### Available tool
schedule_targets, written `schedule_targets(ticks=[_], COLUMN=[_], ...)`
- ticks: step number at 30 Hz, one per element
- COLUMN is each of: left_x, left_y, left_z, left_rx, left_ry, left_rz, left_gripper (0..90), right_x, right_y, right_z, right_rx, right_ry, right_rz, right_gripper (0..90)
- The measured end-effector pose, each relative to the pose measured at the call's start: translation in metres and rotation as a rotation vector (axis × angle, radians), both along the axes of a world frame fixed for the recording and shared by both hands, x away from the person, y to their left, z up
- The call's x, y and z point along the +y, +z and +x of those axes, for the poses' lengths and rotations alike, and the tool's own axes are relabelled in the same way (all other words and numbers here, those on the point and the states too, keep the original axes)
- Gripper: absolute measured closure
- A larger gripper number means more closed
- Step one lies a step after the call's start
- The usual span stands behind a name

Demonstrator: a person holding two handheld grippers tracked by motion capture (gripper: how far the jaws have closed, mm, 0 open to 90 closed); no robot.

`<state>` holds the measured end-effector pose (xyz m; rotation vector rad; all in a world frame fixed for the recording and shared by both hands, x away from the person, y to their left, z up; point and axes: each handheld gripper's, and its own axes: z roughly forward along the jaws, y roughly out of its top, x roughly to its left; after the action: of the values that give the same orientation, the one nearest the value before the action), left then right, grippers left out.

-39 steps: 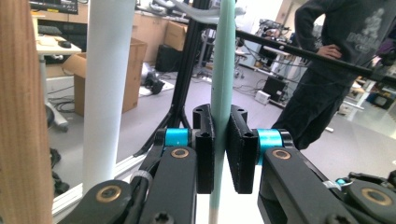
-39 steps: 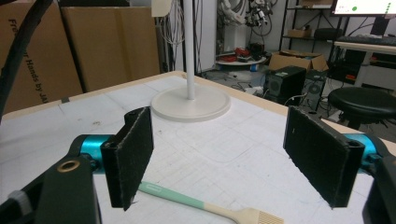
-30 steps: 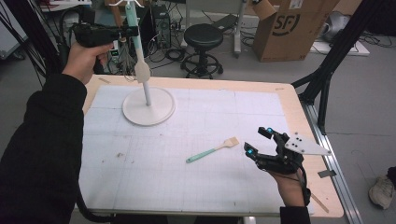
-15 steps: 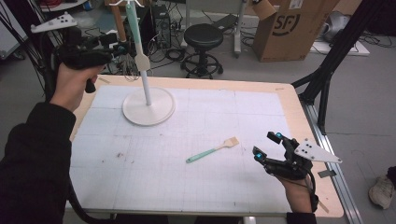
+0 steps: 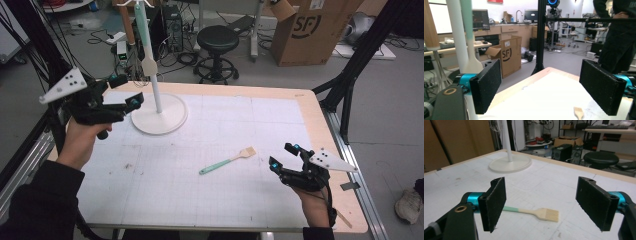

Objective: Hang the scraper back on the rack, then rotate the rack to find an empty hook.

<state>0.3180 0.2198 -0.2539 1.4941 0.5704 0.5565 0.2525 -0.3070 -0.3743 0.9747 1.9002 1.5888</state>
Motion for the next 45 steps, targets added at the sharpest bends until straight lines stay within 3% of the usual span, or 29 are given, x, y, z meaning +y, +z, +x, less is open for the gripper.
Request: schedule_targets(ticks=[2, 5, 9, 18, 22, 29, 34, 38, 41, 45], left_x=[-0.002, -0.001, 0.002, 0.006, 0.004, 0.002, 0.0, 0.0, -0.001, -0.002], left_y=[-0.008, -0.017, -0.025, -0.034, -0.035, -0.033, -0.022, -0.007, 0.005, 0.02], left_z=[-0.005, -0.012, -0.016, -0.026, -0.028, -0.024, -0.017, -0.005, 0.006, 0.022], left_rx=[0.023, 0.023, 0.04, 0.033, 0.029, 0.041, 0.038, 0.028, 0.005, 0.007], left_ry=[-0.009, 0.007, 0.019, 0.023, 0.026, 0.021, 0.021, 0.0, -0.044, -0.054], left_rz=[-0.006, -0.022, -0.041, -0.047, -0.036, -0.054, -0.046, -0.039, -0.028, -0.025], left_gripper=[18.0, 17.1, 17.2, 17.2, 17.2, 17.4, 19.6, 31.9, 60.3, 83.8], right_x=[0.003, 0.005, 0.008, 0.013, 0.014, 0.012, 0.011, 0.009, 0.008, 0.006], right_y=[0.001, 0.0, 0.001, 0.001, 0.002, 0.005, 0.004, 0.005, 0.006, 0.005], right_z=[0.002, 0.006, 0.008, 0.005, 0.004, 0.003, 0.003, 0.002, 0.002, 0.003], right_rx=[0.018, 0.046, 0.038, 0.017, 0.007, -0.001, 0.006, 0.006, 0.005, 0.011], right_ry=[0.0, 0.001, 0.008, 0.01, 0.008, 0.005, 0.007, 0.006, 0.005, 0.006], right_rz=[-0.012, -0.007, 0.002, -0.015, -0.018, -0.021, -0.023, -0.021, -0.018, -0.02], right_gripper=[24.7, 24.6, 24.0, 20.0, 17.9, 17.8, 17.9, 17.9, 17.9, 17.9])
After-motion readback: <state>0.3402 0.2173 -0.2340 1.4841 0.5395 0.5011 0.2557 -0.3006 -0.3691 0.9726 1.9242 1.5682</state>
